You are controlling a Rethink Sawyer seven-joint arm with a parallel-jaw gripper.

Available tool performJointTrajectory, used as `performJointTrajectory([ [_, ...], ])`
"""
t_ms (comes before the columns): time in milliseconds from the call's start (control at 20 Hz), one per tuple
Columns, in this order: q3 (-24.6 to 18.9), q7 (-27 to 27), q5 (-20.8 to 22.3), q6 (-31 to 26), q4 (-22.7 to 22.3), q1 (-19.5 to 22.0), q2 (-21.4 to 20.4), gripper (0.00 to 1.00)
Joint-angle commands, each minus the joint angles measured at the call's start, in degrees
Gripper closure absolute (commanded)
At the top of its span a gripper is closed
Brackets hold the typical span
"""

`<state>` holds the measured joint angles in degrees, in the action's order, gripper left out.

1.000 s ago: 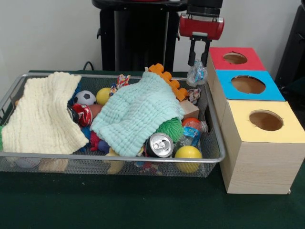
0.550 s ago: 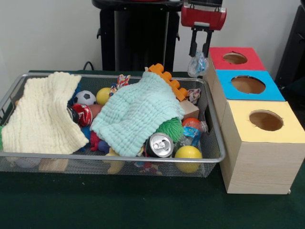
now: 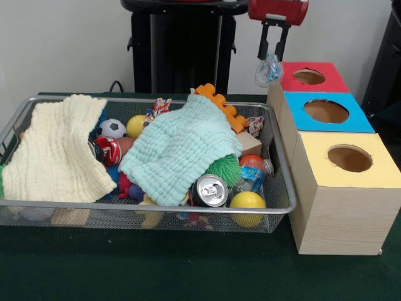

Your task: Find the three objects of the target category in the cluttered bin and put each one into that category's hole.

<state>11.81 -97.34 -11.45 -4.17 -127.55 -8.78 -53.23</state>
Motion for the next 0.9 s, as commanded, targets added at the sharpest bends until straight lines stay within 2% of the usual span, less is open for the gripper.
performJointTrajectory([
  [50,3.8,-13.17,-4.11,-9.74,8.89,-3.67,-0.05,1.0],
  [900,6.46,-15.1,-8.22,-9.6,11.76,-8.77,3.95,1.0],
])
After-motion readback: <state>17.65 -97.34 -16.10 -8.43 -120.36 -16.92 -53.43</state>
